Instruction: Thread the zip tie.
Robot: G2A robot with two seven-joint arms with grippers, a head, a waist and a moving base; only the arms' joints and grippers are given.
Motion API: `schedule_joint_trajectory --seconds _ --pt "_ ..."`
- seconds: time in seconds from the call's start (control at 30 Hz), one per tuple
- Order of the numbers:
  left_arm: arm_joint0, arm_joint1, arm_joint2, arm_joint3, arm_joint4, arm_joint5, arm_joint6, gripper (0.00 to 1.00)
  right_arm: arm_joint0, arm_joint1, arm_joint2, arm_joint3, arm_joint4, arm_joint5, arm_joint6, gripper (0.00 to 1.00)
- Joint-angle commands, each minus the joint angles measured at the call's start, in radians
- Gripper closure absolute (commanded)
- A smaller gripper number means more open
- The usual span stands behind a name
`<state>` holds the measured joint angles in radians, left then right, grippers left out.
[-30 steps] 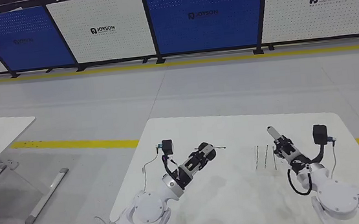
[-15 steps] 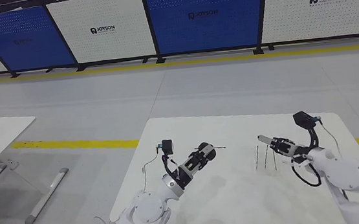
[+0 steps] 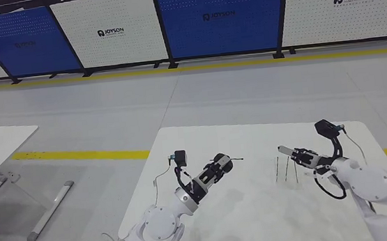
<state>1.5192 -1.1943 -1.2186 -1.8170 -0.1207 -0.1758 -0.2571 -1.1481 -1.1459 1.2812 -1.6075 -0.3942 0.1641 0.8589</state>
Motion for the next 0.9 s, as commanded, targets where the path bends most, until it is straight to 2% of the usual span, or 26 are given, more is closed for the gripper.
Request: schedule_joint_trajectory --seconds 0.0,0.07,0.17,0.27,0.67,0.87 --pt "0.0 0.0 0.0 0.0 0.0 0.0 0.0 1.0 0.043 0.003 -0.011 0.05 0.0 -0.014 0.104 0.0" --pt "0.0 0.0 0.0 0.0 0.0 0.0 0.0 1.0 0.101 0.003 -0.038 0.114 -0.021 -0.024 0.19 0.0" --pt "0.0 0.0 0.0 0.0 0.0 0.0 0.0 1.0 0.152 0.002 -0.072 0.166 -0.049 -0.039 0.253 0.0" --pt "0.0 0.0 0.0 0.0 0.0 0.0 0.0 1.0 0.204 -0.001 -0.096 0.213 -0.031 -0.041 0.32 0.0" --pt "0.0 0.0 0.0 0.0 0.0 0.0 0.0 1.0 0.209 -0.001 -0.097 0.219 -0.03 -0.04 0.318 0.0" --pt "0.0 0.0 0.0 0.0 0.0 0.0 0.0 1.0 0.187 -0.001 -0.114 0.239 -0.018 -0.057 0.312 0.0"
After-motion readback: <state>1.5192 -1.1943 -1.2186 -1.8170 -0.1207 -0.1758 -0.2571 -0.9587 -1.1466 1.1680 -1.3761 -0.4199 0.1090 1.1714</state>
